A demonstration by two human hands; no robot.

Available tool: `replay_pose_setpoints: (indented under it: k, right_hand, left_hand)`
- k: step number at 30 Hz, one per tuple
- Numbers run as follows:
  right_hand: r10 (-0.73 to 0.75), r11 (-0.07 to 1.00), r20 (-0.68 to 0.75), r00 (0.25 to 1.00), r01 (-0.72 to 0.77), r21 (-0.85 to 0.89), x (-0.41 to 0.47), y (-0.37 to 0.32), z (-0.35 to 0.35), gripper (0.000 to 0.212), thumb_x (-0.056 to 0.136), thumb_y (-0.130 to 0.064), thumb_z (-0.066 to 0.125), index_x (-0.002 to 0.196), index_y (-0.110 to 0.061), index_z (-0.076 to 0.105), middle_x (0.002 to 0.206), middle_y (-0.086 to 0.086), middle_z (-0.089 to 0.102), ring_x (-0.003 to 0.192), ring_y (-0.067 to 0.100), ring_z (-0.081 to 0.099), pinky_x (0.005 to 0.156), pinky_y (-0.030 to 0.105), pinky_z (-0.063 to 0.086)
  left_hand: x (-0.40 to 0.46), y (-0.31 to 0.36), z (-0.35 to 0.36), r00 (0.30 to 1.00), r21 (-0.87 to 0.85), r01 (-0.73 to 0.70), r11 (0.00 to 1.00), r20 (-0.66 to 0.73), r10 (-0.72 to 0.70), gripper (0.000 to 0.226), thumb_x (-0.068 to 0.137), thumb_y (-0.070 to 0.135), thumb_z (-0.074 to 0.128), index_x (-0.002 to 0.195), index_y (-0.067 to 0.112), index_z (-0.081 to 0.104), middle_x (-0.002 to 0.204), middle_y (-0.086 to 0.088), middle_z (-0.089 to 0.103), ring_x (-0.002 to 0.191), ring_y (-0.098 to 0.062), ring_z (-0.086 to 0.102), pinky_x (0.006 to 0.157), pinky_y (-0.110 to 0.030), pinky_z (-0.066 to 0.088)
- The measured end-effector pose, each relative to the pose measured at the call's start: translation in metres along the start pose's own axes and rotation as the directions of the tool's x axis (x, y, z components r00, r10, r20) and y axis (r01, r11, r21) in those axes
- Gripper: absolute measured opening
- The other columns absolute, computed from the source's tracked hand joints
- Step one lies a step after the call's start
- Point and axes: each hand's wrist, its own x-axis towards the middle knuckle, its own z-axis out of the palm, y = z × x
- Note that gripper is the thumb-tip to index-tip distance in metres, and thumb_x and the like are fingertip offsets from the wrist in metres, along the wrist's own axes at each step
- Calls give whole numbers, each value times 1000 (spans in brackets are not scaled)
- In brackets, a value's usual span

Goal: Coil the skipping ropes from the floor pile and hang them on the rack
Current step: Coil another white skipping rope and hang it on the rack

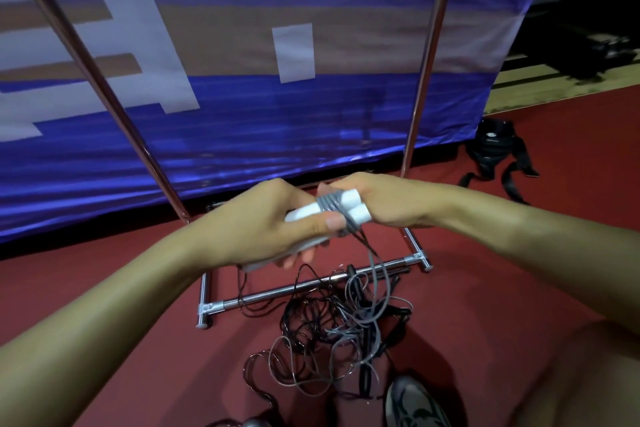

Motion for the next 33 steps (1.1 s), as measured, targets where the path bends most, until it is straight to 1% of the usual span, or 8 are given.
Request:
replay_pose_setpoints:
  k: [2, 6, 11, 14, 20, 26, 30, 33]
  right_hand:
    - [-32, 990, -160, 987, 53, 128, 7, 1, 7, 43, 102, 5, 44, 90, -31, 65, 68, -7, 55, 60, 7, 48, 59, 26, 42]
    - [33, 927, -231, 972, 57, 371, 12, -4, 14, 19, 111, -8, 36, 120, -20, 47, 64, -2, 28, 48, 7, 23, 44, 20, 23]
    - [-66, 989, -316, 946, 21, -145, 3, -15, 9, 23, 105, -12, 54, 125, -24, 57, 72, -28, 63, 60, -6, 58, 60, 12, 40]
    - [-9, 990, -319, 948, -36, -134, 0, -23, 12, 23, 108, -16, 48, 106, -36, 58, 84, -9, 71, 57, 7, 64, 58, 24, 49]
    - [54, 998, -216, 975, -61, -28, -3, -33, 3, 24, 111, -14, 40, 113, -14, 63, 95, 3, 77, 62, 22, 74, 59, 32, 56]
    - [85, 987, -176, 981, -59, 152, -4, -34, -5, 13, 106, -8, 48, 112, -12, 59, 84, -1, 67, 53, 7, 41, 51, 20, 35]
    - [29, 989, -231, 973, -62, -136, -4, -29, -7, 27, 101, -39, 61, 125, -26, 61, 105, -14, 75, 94, 2, 70, 91, 33, 55]
    - [-20, 936, -255, 967, -72, -346, -6, -31, -8, 12, 100, -38, 61, 110, -30, 63, 89, -14, 73, 86, 6, 70, 85, 41, 55]
  left_hand:
    - [2, -3, -3, 989, -23, 16, 1000, -150, -20, 53, 87, 61, 53, 68, 14, 68, 56, -4, 68, 46, -15, 63, 52, -17, 46]
    - [7, -7, -7, 935, -96, 27, 995, -349, -59, 48, 88, 60, 53, 89, 12, 61, 58, -3, 70, 45, -15, 61, 49, -19, 47]
    - [6, -15, -8, 926, -103, -14, 995, -378, -26, 44, 88, 62, 55, 121, 34, 52, 68, -2, 72, 52, -22, 67, 54, -28, 54]
    - [7, -17, -8, 928, -102, -57, 993, -372, 15, 32, 94, 56, 55, 119, 36, 59, 70, -1, 72, 53, -21, 68, 53, -30, 55]
    - [11, -16, -6, 914, -33, -81, 996, -402, 61, 30, 96, 58, 54, 119, 39, 55, 69, -3, 73, 55, -20, 69, 57, -47, 59]
    - [17, -16, -6, 884, -75, -91, 993, -464, 46, 29, 97, 53, 59, 120, 37, 53, 73, 1, 73, 56, -20, 68, 56, -43, 58]
    - [15, -18, -6, 916, -128, -63, 990, -402, 6, 30, 98, 51, 59, 124, 39, 51, 83, -2, 77, 62, -12, 69, 63, -34, 56]
    - [14, -23, -10, 922, -112, -70, 991, -387, 22, 30, 95, 47, 65, 121, 37, 56, 102, 5, 73, 82, -13, 70, 75, -29, 55]
